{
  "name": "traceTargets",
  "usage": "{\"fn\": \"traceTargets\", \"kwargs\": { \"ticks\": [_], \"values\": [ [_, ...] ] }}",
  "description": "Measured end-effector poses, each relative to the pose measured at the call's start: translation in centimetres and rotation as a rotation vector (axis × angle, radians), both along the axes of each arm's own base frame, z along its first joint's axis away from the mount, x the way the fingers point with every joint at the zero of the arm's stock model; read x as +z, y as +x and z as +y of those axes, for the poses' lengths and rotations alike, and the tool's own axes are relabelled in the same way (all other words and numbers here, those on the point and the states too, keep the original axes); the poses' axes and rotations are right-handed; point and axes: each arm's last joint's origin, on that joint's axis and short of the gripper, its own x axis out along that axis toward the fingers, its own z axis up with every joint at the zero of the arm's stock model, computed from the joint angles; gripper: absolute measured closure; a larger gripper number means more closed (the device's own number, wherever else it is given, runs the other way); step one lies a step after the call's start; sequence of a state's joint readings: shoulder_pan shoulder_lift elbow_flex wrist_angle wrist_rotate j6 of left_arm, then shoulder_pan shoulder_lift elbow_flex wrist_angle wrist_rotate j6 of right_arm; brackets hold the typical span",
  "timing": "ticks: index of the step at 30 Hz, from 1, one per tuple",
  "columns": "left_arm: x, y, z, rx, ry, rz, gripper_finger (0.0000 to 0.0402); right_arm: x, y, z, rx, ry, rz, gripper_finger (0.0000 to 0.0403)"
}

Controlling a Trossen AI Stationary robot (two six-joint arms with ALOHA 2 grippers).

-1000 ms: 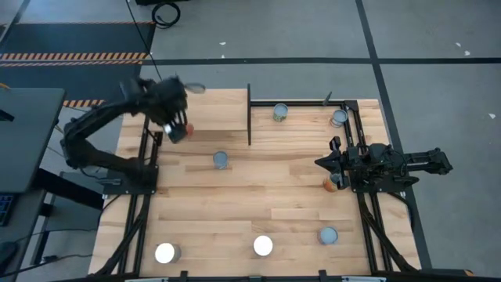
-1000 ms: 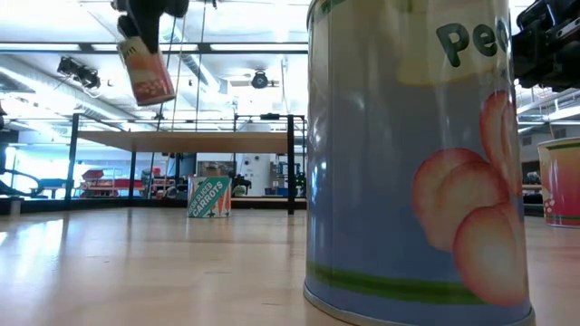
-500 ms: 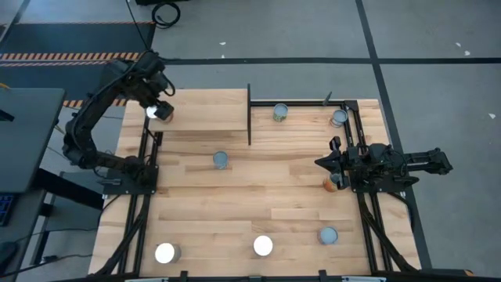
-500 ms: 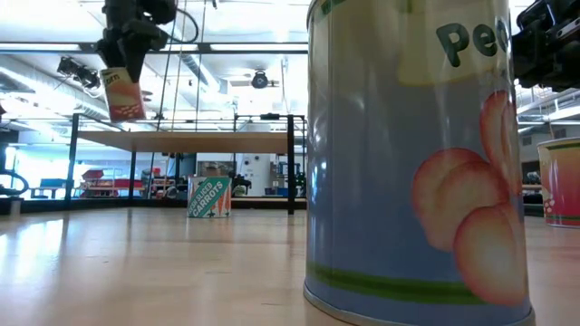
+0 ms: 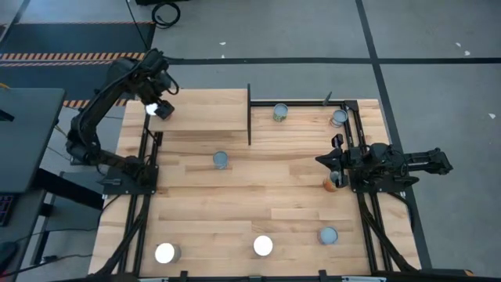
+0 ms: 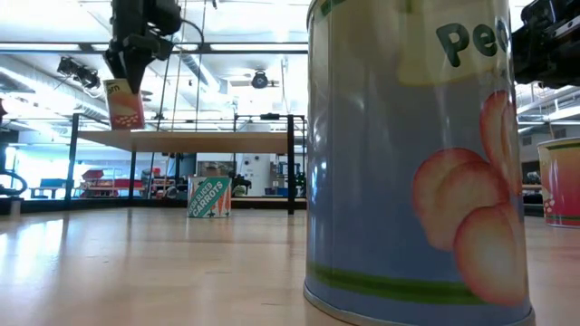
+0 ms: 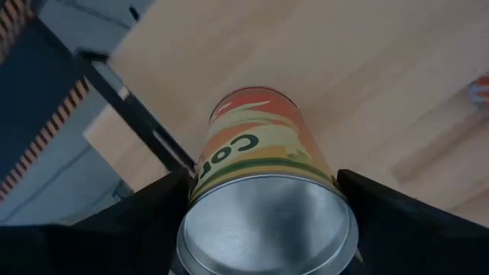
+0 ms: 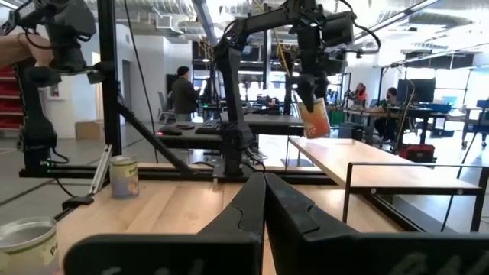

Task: Pick and place cans onto a shelf
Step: Put the left large canned corn on the shelf

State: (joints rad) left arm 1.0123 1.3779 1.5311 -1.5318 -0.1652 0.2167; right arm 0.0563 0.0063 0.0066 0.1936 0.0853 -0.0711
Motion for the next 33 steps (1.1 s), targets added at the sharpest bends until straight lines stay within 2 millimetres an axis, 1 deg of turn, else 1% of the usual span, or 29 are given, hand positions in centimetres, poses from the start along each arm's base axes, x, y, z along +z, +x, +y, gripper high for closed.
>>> {"fn": "traceTargets", "kwargs": {
  "ticks": [2,7,12,16,21,23,26,28,33],
  "values": [
    [-0.2,0.1,0.4,0.008,-0.013,0.005,0.0092,0.0,0.0,0.0,0.0,0.0,0.0,0.0386],
    [0.2,0.4,1.2,0.094,-0.02,-0.045,0.0092,0.1,0.0,0.0,0.0,0.001,-0.016,0.0386],
    [-0.7,1.1,2.3,0.225,-0.083,-0.043,0.008,0.7,-0.2,0.0,0.001,0.006,-0.073,0.0386],
    [-0.9,2.1,3.3,0.286,-0.093,-0.044,0.0087,1.3,-0.4,0.0,0.028,0.112,-0.146,0.0386],
    [0.4,3.3,5.3,0.301,-0.04,-0.078,0.009,1.7,-0.5,0.0,0.07,0.251,-0.19,0.0386],
    [0.6,3.2,6.4,0.316,-0.026,-0.084,0.0086,1.7,-0.5,0.0,0.076,0.265,-0.196,0.0386],
    [-0.1,3.1,7.9,0.325,-0.044,-0.066,0.0085,1.8,-0.6,0.0,0.076,0.262,-0.204,0.0386],
    [-0.7,2.9,8.6,0.316,-0.067,-0.053,0.0085,1.8,-0.5,0.0,0.078,0.262,-0.203,0.0386],
    [-1.1,1.8,9.8,0.342,-0.092,-0.063,0.0085,1.8,-0.5,0.0,0.078,0.261,-0.201,0.0386]
  ]
}}
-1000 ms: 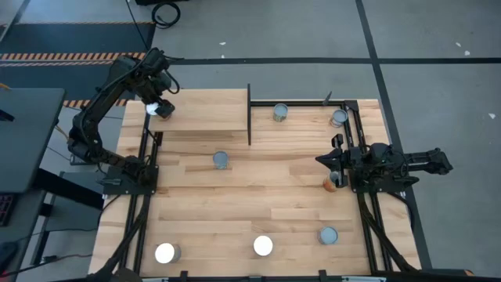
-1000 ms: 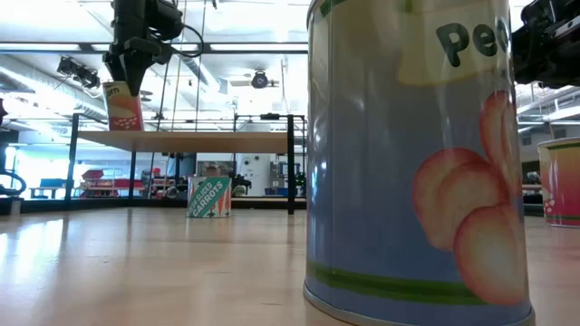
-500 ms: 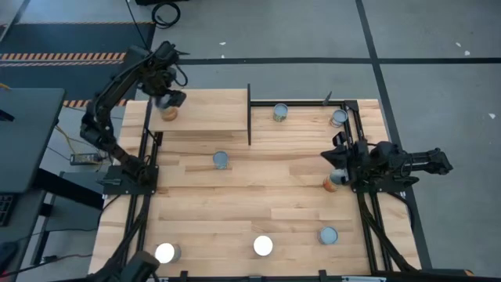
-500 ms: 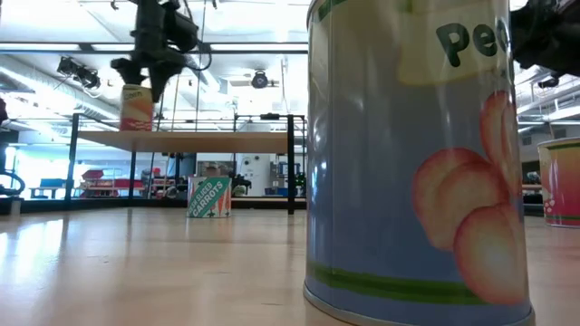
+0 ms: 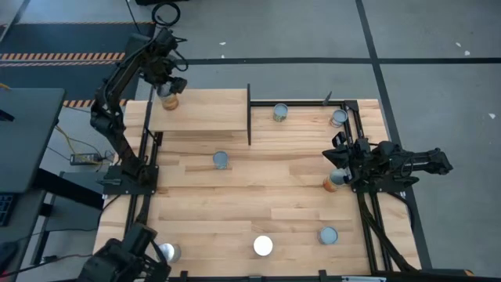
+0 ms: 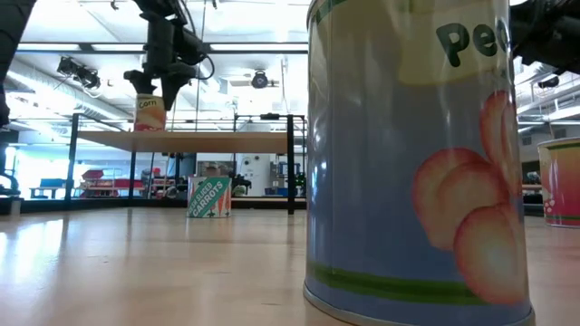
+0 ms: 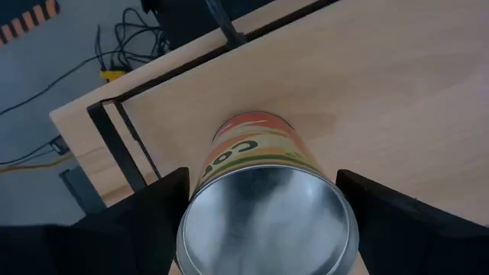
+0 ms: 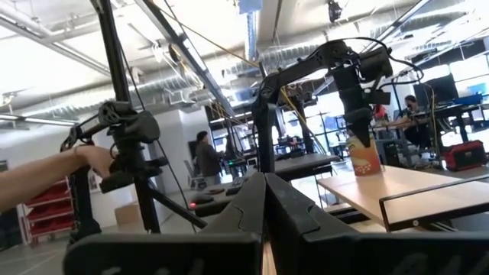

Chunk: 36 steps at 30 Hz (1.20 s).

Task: Pick and place cans onto a shelf
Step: Put the left large canned corn on the shelf

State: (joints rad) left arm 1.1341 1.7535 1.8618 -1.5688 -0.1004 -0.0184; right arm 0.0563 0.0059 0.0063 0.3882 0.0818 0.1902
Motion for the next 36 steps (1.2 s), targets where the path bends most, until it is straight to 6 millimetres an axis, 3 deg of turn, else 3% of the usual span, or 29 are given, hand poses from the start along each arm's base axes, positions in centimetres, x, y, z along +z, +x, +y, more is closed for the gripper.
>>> {"fn": "traceTargets", "kwargs": {
  "ticks": [6,12,26,36],
  "values": [
    [-0.07,-0.99,0.54,0.032,-0.008,-0.007,0.0072,-0.06,0.03,0.0,-0.003,-0.008,0.008,0.0386],
    [-0.17,-0.94,0.66,0.035,-0.004,0.0,0.0052,-0.3,0.12,0.0,-0.005,-0.01,0.034,0.0386],
    [-0.13,-0.71,0.5,0.048,-0.002,0.0,0.005,-0.38,0.15,0.0,-0.013,-0.025,0.043,0.0386],
    [-0.03,-0.8,0.46,0.079,0.012,0.018,0.0093,-0.41,0.16,0.0,-0.013,-0.025,0.047,0.0386]
  ]
}}
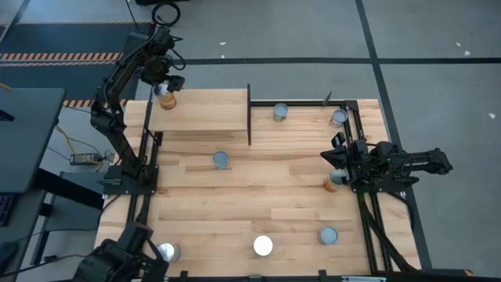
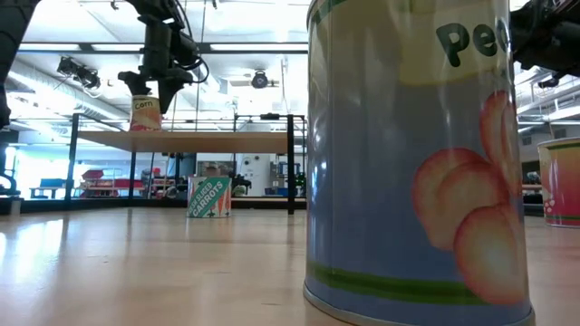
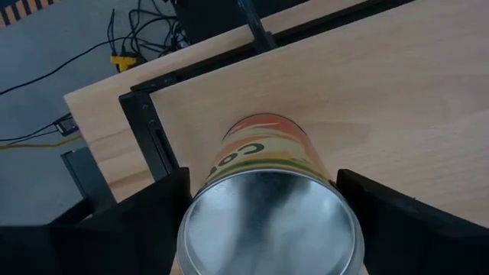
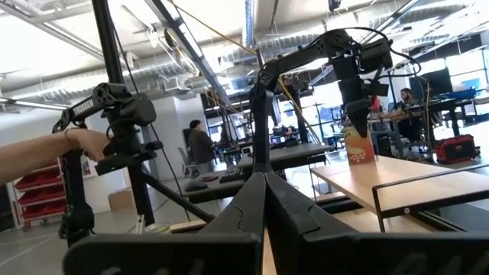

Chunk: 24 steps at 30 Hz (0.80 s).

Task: Pick and place cans onto a shelf
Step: Put the left large canned corn on the shelf, then put the large canned corn on the shelf

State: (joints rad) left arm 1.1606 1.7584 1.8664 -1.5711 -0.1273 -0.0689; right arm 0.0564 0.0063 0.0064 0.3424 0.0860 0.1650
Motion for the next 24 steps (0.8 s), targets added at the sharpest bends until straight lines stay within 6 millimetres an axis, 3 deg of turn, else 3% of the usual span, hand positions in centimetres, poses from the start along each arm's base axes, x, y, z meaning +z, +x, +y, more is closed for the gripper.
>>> {"fn": "traceTargets", "kwargs": {
  "ticks": [7,16,19,24],
  "values": [
    [0.0,0.2,0.2,-0.001,0.018,-0.017,0.0026,0.0,0.0,0.0,0.0,0.0,0.0,0.0386],
    [0.4,0.2,0.3,0.019,0.062,0.008,0.0017,0.0,0.0,0.0,0.0,0.0,0.001,0.0386],
    [1.8,0.1,0.3,0.041,0.128,0.02,0.0016,0.0,0.0,0.0,0.0,0.0,0.001,0.0386],
    [5.8,0.3,-0.5,0.07,0.267,-0.057,0.0016,-0.2,0.1,0.0,0.0,-0.002,0.022,0.0386]
  ]
}}
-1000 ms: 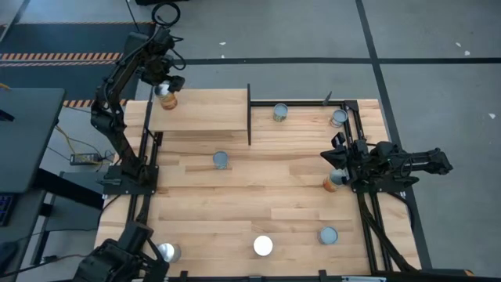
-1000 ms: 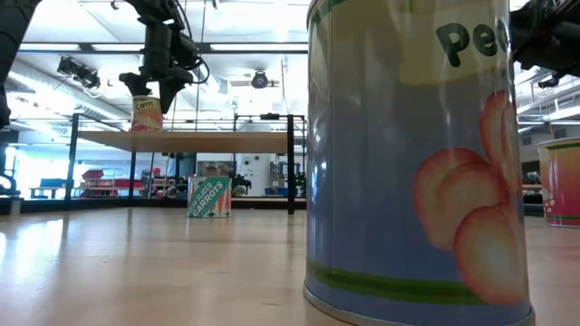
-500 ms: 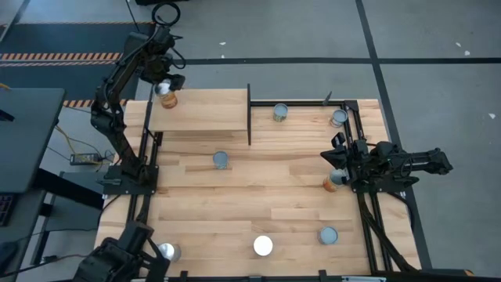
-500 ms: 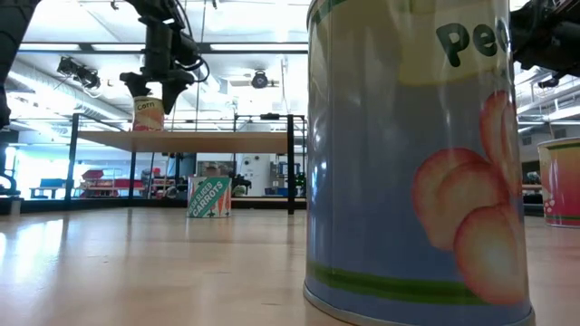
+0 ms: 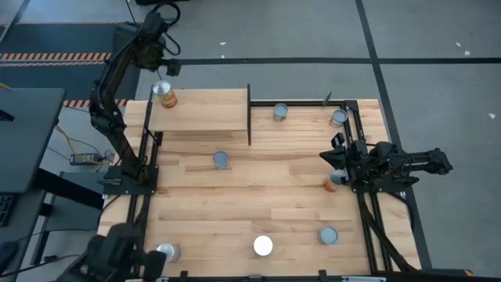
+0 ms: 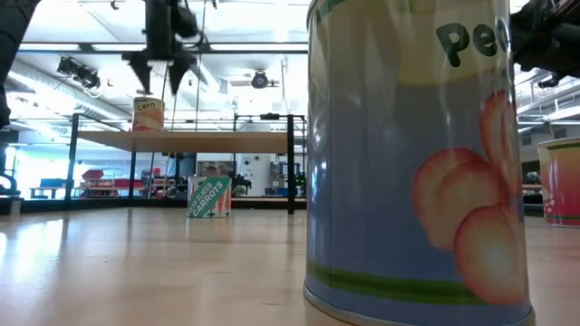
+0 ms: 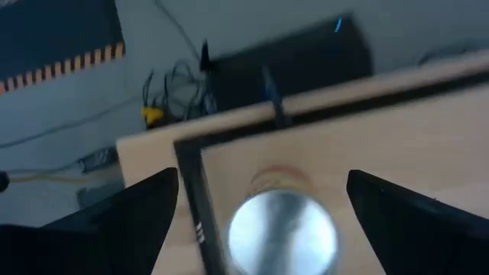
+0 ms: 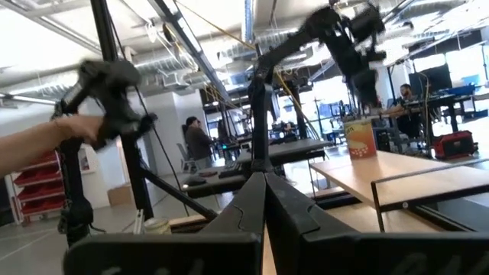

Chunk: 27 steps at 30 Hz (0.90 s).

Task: Pick and place cans onto a shelf
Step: Put the large canned corn on the shelf

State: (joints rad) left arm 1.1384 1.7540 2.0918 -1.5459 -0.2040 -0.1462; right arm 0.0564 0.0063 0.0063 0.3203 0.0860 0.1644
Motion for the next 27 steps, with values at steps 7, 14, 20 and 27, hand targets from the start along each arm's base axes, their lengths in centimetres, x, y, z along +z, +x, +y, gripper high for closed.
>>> {"fn": "traceTargets", "kwargs": {
  "ticks": [7,14,20,27],
  "values": [
    [5.6,3.2,-6.4,-0.288,0.184,-0.235,0.0026,-0.1,0.1,-0.4,-0.15,0.033,0.074,0.0395],
    [9.3,7.5,-15.4,-0.678,0.365,-0.411,0.005,2.8,0.9,-0.4,-0.236,0.073,0.351,0.0398],
    [9.8,10.8,-21.2,-0.937,0.439,-0.448,0.0054,6.8,3.0,0.4,-0.231,0.123,0.702,0.0398],
    [5.6,13.5,-25.5,-1.054,0.444,-0.386,0.0054,11.4,4.7,1.5,-0.206,0.128,1.209,0.036]
  ]
}}
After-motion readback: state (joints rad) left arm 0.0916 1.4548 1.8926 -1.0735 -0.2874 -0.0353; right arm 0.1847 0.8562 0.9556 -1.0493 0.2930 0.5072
